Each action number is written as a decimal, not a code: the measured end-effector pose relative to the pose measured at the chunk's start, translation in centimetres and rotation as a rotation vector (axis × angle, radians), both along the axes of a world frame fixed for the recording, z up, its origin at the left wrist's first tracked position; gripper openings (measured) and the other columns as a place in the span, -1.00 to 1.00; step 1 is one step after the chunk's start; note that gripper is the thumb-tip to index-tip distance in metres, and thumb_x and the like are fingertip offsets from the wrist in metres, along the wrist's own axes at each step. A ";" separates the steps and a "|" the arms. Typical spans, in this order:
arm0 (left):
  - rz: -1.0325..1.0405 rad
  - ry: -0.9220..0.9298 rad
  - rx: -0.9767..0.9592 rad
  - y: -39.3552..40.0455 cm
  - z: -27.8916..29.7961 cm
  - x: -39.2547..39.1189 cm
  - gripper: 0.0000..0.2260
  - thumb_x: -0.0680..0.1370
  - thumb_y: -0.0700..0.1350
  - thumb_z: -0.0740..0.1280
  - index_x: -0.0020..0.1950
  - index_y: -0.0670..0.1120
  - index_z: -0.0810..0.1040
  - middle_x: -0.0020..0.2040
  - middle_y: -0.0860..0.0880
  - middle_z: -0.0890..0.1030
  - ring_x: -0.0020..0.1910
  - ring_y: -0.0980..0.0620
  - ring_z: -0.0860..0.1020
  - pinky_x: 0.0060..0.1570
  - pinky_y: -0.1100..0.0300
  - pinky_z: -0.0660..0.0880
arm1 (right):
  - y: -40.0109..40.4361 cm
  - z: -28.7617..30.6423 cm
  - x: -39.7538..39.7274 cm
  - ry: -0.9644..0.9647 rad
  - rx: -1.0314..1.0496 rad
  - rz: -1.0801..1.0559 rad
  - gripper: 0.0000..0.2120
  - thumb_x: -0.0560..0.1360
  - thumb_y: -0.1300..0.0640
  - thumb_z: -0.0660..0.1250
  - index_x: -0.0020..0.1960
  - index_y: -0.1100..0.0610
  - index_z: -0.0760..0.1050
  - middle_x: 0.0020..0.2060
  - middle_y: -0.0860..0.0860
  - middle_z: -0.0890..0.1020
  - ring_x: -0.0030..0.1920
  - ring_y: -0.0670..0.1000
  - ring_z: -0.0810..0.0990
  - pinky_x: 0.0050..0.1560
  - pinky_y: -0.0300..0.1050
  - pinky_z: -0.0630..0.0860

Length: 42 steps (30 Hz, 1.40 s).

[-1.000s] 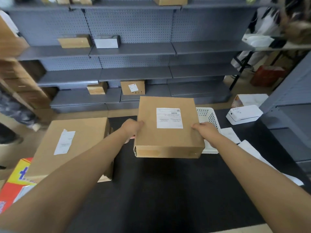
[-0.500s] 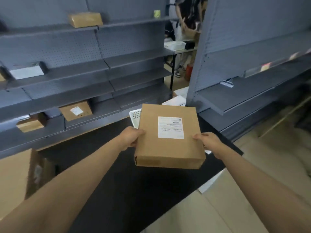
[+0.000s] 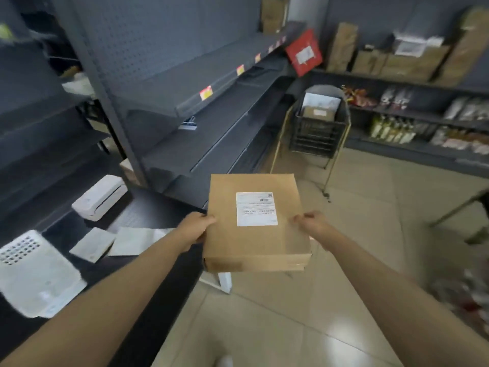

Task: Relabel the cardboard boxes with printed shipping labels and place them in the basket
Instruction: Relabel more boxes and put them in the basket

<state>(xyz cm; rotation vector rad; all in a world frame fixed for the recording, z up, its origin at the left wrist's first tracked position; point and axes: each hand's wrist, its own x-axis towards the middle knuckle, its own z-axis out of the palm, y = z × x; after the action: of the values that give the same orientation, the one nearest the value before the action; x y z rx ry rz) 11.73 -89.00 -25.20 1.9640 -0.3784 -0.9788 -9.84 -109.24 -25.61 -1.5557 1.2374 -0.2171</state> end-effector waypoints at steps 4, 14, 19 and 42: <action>-0.127 0.041 0.007 -8.7 -1.5 -0.4 -0.73 0.55 0.00 0.33 0.14 -0.15 0.53 0.05 -0.12 0.63 -0.02 -0.06 0.60 -0.05 0.06 0.55 | -5.3 -1.5 -3.5 0.053 0.023 -0.092 -0.80 0.42 0.02 0.43 -0.09 0.14 0.53 -0.07 0.08 0.65 -0.02 0.08 0.62 0.11 -0.06 0.56; -0.283 0.108 0.023 -29.5 -3.4 1.9 -0.70 0.57 -0.02 0.31 0.22 -0.16 0.45 0.09 -0.13 0.59 0.02 -0.07 0.57 -0.22 0.17 0.49 | -20.3 -1.8 -2.9 0.143 -0.016 -0.340 -0.82 0.45 -0.02 0.41 -0.17 0.04 0.45 -0.22 -0.04 0.58 -0.19 -0.02 0.54 -0.08 -0.14 0.46; -0.319 0.102 0.054 -37.2 -3.4 4.1 -0.78 0.58 -0.03 0.29 0.13 -0.15 0.48 -0.01 -0.09 0.60 -0.08 -0.02 0.56 -0.20 0.16 0.49 | -26.3 -2.4 -1.3 0.160 -0.008 -0.377 -0.76 0.43 -0.07 0.40 -0.05 0.08 0.55 -0.12 0.01 0.65 -0.18 -0.03 0.56 -0.28 -0.21 0.39; -0.231 0.079 0.063 -72.6 -4.1 14.2 -0.76 0.59 -0.02 0.30 0.15 -0.15 0.50 0.10 -0.14 0.60 0.05 -0.09 0.57 -0.06 0.11 0.49 | -65.2 -3.9 9.2 0.145 0.038 -0.243 -0.52 0.44 -0.08 0.40 0.21 0.23 0.53 0.12 0.12 0.62 0.11 0.14 0.59 0.21 0.05 0.51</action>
<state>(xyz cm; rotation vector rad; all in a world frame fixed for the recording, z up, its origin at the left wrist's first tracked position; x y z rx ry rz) 25.89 -161.63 -29.26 1.9615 -0.5444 -1.2247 -0.61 -174.40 -29.46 -1.4067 1.5377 -0.2392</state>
